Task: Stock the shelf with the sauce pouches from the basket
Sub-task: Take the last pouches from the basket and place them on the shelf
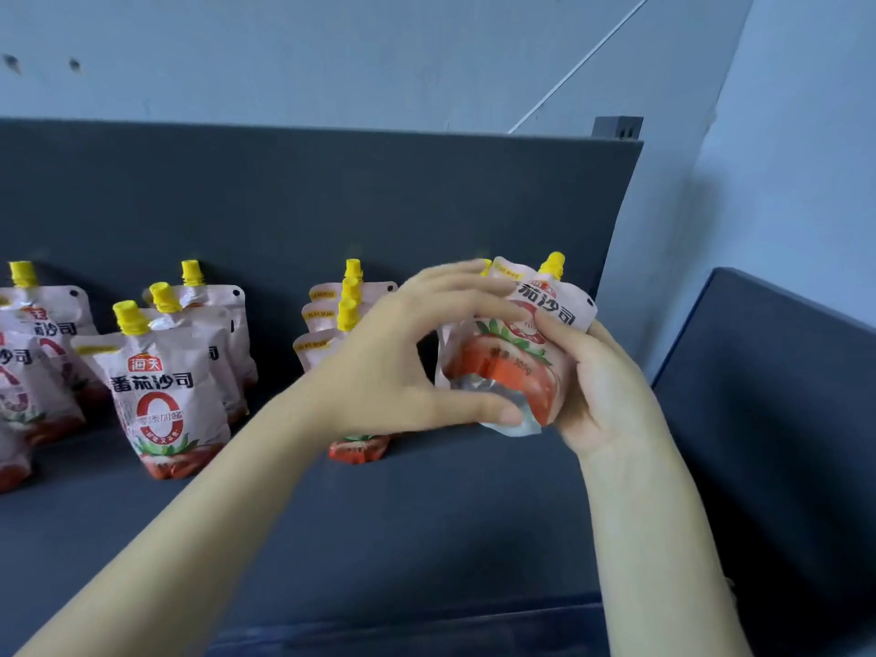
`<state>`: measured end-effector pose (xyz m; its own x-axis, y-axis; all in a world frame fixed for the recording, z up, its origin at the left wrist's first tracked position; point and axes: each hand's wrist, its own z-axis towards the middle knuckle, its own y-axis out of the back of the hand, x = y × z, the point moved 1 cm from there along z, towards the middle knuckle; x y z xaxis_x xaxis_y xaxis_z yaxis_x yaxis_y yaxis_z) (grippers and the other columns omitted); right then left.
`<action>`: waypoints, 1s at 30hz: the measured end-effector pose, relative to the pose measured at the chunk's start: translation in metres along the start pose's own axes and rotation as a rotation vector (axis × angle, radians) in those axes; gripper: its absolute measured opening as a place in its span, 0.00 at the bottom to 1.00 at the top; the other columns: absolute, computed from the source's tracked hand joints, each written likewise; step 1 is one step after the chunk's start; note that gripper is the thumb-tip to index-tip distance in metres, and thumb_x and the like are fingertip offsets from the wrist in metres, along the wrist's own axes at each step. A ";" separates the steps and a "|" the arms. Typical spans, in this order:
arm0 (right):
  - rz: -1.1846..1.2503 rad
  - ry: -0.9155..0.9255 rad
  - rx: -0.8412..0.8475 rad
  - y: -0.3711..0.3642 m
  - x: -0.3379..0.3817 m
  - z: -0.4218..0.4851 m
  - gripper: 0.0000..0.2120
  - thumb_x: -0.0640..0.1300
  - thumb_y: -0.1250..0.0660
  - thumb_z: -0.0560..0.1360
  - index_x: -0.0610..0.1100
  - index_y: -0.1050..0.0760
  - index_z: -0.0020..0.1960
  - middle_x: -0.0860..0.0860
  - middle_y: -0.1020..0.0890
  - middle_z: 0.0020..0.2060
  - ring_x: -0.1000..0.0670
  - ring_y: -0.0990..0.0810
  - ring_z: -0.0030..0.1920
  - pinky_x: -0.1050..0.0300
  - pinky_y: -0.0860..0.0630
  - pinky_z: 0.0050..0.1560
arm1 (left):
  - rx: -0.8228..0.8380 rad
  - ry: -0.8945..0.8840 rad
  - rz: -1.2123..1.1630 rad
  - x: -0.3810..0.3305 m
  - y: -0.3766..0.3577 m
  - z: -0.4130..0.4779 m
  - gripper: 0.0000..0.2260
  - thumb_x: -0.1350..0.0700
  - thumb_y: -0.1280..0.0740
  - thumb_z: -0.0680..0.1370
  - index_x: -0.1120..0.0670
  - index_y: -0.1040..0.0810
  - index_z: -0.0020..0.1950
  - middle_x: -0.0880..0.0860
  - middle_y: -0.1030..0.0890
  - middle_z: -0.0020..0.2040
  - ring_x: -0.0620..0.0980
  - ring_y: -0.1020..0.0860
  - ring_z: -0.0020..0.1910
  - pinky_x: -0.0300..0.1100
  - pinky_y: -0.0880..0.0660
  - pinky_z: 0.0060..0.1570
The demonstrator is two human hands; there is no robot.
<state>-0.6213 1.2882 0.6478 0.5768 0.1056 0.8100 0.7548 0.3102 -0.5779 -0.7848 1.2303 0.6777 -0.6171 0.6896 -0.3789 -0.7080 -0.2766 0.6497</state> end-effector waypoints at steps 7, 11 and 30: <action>-0.016 -0.041 0.088 0.017 -0.006 -0.001 0.12 0.38 0.38 0.78 0.43 0.22 0.60 0.43 0.15 0.51 0.43 0.15 0.48 0.45 0.18 0.46 | -0.007 0.050 0.069 0.005 -0.011 -0.017 0.22 0.49 0.22 0.67 0.52 0.18 0.60 0.47 0.20 0.59 0.39 0.25 0.63 0.32 0.27 0.59; -0.147 -0.111 0.260 0.023 0.002 -0.004 0.20 0.44 0.37 0.76 0.41 0.26 0.67 0.42 0.18 0.59 0.41 0.18 0.56 0.46 0.19 0.47 | -0.143 0.148 -0.095 -0.002 -0.021 -0.017 0.20 0.48 0.23 0.66 0.49 0.17 0.56 0.47 0.17 0.53 0.42 0.22 0.60 0.45 0.20 0.51; -0.006 0.012 0.113 0.031 -0.002 0.000 0.17 0.37 0.36 0.75 0.44 0.25 0.64 0.46 0.15 0.51 0.47 0.15 0.47 0.54 0.19 0.38 | -0.051 -0.183 0.564 0.015 -0.044 -0.024 0.29 0.76 0.41 0.71 0.59 0.33 0.71 0.58 0.26 0.69 0.58 0.24 0.65 0.55 0.19 0.44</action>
<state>-0.5990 1.2973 0.6289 0.5765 0.0927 0.8119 0.7188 0.4151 -0.5578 -0.7707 1.2365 0.6275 -0.8366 0.5301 0.1381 -0.3071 -0.6626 0.6832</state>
